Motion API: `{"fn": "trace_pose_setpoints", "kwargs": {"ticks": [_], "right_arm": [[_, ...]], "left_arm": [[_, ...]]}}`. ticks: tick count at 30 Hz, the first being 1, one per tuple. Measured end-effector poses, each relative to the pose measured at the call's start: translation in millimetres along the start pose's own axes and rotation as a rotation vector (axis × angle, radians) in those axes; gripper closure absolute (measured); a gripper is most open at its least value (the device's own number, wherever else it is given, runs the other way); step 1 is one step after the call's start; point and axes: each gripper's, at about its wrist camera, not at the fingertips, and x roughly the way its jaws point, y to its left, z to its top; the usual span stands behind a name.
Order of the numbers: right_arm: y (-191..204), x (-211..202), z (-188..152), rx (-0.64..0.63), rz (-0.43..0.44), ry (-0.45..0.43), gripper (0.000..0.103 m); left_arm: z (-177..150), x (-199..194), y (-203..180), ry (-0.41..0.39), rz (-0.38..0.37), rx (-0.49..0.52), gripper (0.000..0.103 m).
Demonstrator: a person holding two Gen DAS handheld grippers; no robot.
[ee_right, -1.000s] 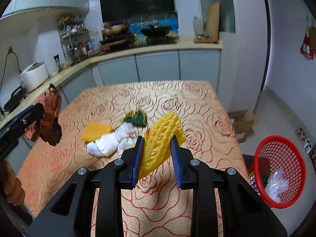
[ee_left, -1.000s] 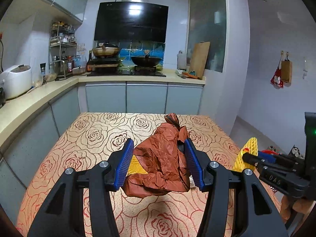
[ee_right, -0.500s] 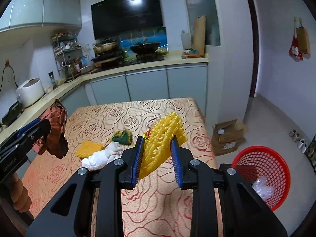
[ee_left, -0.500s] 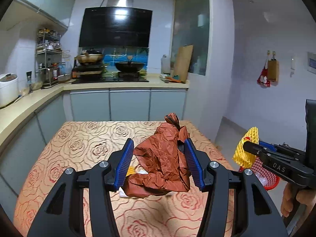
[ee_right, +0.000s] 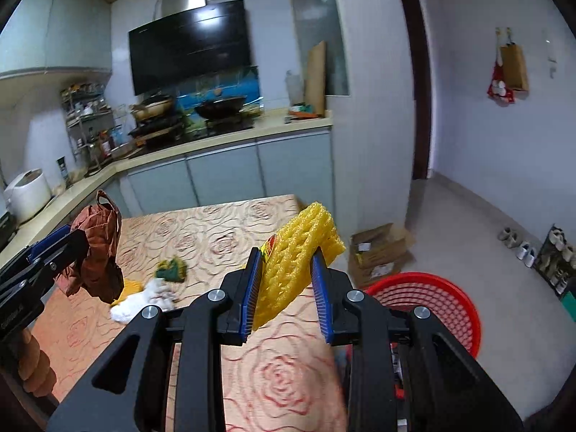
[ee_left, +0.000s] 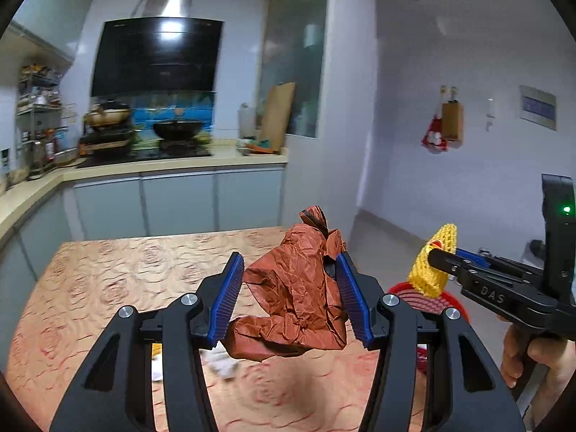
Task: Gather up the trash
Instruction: 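Carry the brown paper and yellow foam net over the red wastebasket, then open both tools over the basket, dropping the paper and foam net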
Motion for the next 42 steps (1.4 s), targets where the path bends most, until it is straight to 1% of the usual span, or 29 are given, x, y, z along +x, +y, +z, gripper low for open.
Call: {"fn": "trace_pose_setpoints", "kwargs": {"ticks": [4,9,14,19,24,29,32,42], "right_arm": [[-23,-2,1,0.022,-0.050,-0.009,0.075],[-56,-11,1,0.058,-0.121,-0.024,0.075],[-89,-15,-2,0.088,-0.190,-0.029,0.075],[-112,-17,-7,0.111,-0.235,-0.024,0.075],[-131,-10,-16,0.127,-0.258,0.003,0.075],[-143,3,-24,0.136,-0.265,0.045,0.075],[-150,15,-30,0.131,-0.266,0.087,0.075],[-169,44,-46,0.146,-0.272,0.173,0.075]], "left_arm": [[3,18,-26,0.009,-0.082,0.018,0.052],[8,39,-60,0.026,-0.155,0.055,0.052],[7,59,-91,0.054,-0.236,0.070,0.052],[2,78,-118,0.090,-0.289,0.091,0.052],[-9,107,-141,0.154,-0.334,0.093,0.051],[-21,140,-153,0.231,-0.355,0.091,0.051],[-31,158,-159,0.280,-0.368,0.090,0.051],[-58,207,-172,0.413,-0.345,0.118,0.051]]}}
